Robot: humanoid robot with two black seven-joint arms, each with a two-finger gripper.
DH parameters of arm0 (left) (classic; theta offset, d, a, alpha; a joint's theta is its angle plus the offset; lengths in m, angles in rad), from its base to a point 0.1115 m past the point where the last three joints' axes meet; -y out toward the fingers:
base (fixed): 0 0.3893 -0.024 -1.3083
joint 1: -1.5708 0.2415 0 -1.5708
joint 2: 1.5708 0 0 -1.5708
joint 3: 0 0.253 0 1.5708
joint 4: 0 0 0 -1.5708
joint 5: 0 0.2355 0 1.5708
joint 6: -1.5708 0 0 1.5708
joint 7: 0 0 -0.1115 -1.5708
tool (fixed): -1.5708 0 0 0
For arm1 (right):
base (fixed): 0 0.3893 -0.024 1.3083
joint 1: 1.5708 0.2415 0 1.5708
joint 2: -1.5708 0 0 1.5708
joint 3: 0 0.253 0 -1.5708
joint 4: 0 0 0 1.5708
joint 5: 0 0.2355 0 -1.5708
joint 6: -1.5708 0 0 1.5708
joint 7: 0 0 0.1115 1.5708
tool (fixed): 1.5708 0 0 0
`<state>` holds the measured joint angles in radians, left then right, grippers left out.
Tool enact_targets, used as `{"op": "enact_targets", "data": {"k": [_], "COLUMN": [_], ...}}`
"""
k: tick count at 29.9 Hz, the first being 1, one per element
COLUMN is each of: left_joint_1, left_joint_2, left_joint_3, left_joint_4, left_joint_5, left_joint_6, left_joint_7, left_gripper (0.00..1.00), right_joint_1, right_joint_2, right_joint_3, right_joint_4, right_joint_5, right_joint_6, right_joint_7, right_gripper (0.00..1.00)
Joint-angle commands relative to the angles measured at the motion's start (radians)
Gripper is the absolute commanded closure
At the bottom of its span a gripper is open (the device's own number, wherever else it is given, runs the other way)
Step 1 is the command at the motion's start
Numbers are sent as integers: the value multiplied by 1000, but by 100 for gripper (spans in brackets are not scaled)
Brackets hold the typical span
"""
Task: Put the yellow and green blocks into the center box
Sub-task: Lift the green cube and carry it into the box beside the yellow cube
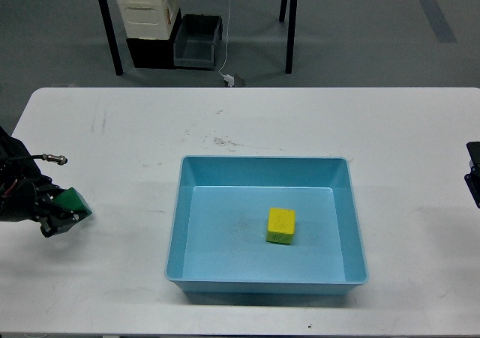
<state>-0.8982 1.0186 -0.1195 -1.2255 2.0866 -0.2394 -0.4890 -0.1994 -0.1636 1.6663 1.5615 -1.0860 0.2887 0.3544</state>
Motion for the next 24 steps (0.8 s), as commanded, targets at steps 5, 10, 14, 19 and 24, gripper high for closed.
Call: {"op": "enact_targets", "data": {"k": [5,10,14,19,24], "left_joint_1": [-252,-324,-355,-383,-398], "left_joint_2": [11,-81,-211,-339,-426], "left_joint_3": [3,1,6,8,81], "left_joint_4": [-158,-247,-255,-243,-241], "left_joint_5": [-315,-313,-300,-217,-153], "left_joint_6": [-29,-158,-247,-249,-249], "left_joint_7": [0,0,0,0,0], "left_gripper": [69,69,69,69,69], "right_joint_1": [-5,-5,-5,-5,-5], "right_joint_2": [0,-2,-4,-2,-2], "right_joint_3": [1,0,-3,-11,-14], "right_joint_4": [-1,-1,-9,-21,-31], "right_joint_5": [0,0,0,0,0], "right_joint_6": [-17,-19,-17,-19,-19], "right_joint_7": [0,-2,-2,0,0], "right_gripper": [0,0,0,0,0]}}
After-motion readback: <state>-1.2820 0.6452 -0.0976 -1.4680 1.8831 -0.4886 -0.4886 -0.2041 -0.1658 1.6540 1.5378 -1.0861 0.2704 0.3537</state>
